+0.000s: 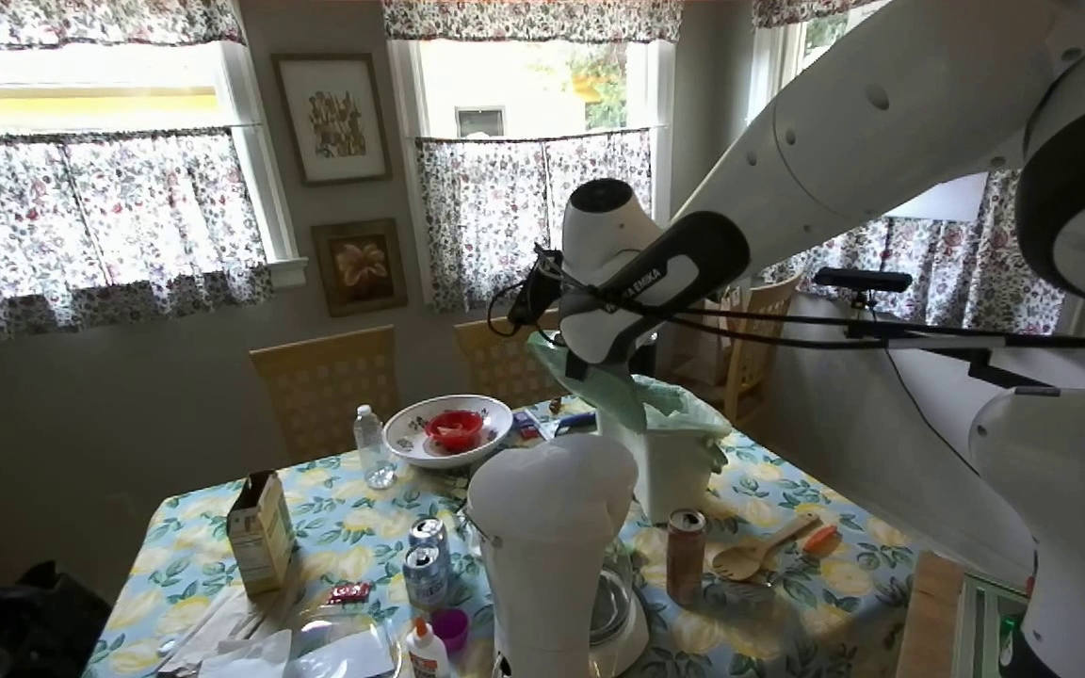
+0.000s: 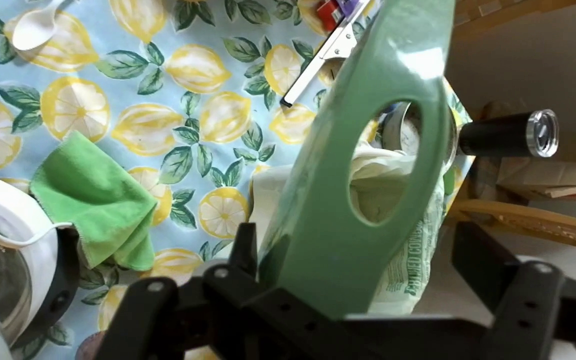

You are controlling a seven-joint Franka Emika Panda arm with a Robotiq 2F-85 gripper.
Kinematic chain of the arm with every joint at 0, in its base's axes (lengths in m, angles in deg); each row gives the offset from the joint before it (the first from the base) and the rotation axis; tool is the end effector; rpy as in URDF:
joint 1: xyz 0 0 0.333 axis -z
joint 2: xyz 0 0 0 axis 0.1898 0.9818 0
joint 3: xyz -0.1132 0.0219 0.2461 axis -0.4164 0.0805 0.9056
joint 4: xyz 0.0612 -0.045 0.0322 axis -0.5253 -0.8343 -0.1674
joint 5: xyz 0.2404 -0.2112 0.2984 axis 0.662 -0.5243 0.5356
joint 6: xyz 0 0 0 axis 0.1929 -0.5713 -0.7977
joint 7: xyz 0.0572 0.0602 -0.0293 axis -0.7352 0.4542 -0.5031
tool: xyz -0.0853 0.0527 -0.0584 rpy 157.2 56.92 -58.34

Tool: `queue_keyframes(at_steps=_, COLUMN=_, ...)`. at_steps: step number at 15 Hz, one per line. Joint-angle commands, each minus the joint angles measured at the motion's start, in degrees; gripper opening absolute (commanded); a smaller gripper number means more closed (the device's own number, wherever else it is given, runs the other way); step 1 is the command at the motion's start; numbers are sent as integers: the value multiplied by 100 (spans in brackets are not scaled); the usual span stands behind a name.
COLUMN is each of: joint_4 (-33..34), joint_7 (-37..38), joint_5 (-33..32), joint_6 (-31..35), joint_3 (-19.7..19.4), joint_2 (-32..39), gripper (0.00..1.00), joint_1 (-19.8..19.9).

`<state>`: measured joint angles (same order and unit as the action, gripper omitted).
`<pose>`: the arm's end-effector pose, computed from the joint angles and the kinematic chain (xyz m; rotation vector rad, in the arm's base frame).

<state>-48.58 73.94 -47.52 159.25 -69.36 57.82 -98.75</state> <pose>0.5936 -0.0525 0.3468 -0.4109 2.6586 -0.7449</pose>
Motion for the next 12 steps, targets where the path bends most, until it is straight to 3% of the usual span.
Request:
queue_keyframes(at_steps=1, joint_4=-244, joint_7=28, joint_5=161, joint_6=-78, joint_3=-566, joint_2=-7, gripper=100, joint_1=-401)
queue_keyframes(at_steps=5, joint_4=-458, joint_7=-247, joint_5=363, joint_6=-40, joint_3=-1162, joint_2=-42, gripper=100, joint_1=-778)
queue_keyframes(at_steps=12, joint_4=-815, joint_7=-694, joint_5=1031, joint_6=-107, joint_3=-1908, joint_2=-1, gripper=100, joint_1=-1008)
